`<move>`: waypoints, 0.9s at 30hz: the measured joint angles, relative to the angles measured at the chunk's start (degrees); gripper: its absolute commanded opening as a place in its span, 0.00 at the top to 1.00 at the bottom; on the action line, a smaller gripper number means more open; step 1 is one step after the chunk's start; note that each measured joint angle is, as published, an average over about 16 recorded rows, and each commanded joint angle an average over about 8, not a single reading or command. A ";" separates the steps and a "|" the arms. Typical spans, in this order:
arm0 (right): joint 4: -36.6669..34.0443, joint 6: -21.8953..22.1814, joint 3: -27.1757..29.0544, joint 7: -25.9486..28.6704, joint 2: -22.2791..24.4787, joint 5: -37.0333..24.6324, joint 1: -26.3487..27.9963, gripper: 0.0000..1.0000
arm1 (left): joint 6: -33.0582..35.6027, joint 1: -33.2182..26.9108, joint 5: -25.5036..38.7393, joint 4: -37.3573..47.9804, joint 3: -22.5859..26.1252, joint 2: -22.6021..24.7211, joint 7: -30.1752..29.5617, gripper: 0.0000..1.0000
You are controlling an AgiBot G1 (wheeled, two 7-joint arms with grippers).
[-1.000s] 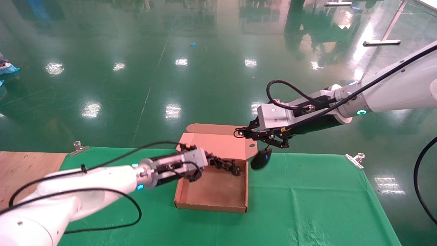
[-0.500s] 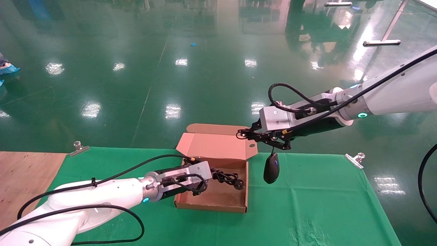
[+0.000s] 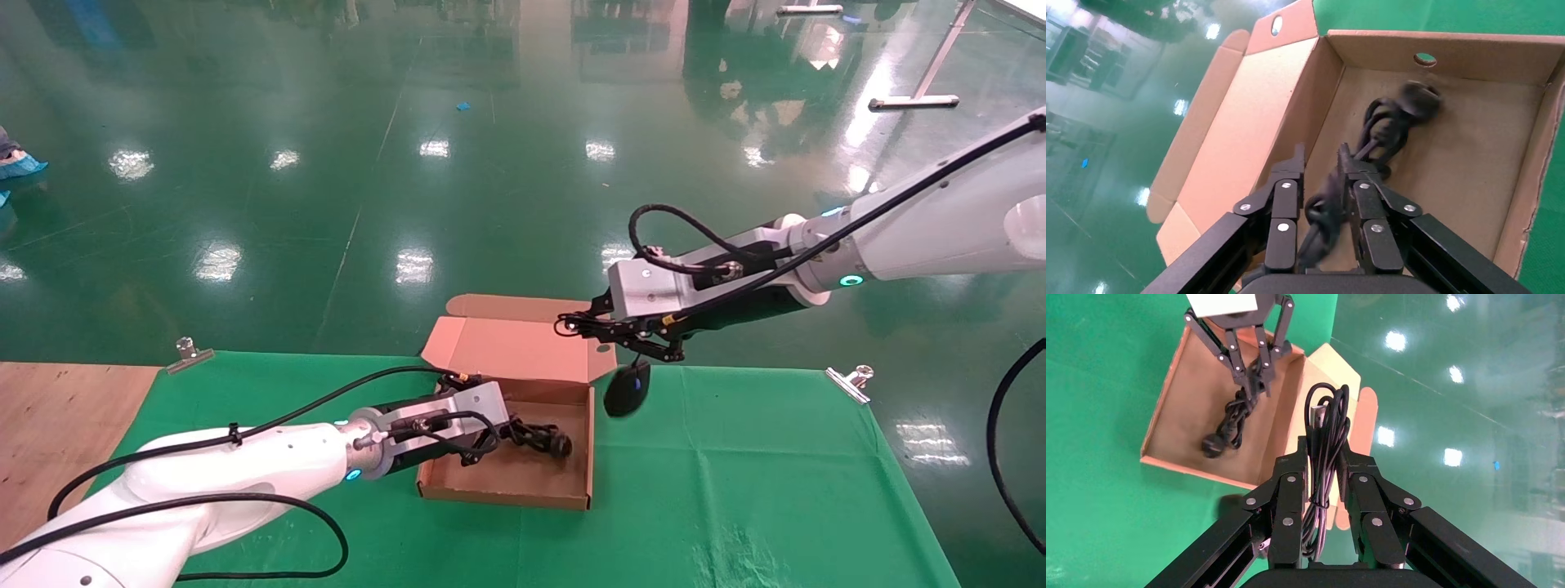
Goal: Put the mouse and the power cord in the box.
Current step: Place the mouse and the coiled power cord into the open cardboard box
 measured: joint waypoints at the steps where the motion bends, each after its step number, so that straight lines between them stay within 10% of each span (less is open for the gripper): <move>1: 0.01 0.05 -0.01 0.04 -0.19 0.01 -0.02 1.00 | -0.01 -0.12 -0.38 0.08 0.26 -0.07 -0.15 0.00; 27: 18.89 10.04 -9.58 12.01 -3.83 4.86 -8.70 1.00 | 24.55 -5.59 -14.28 9.35 -5.75 -18.41 5.10 0.00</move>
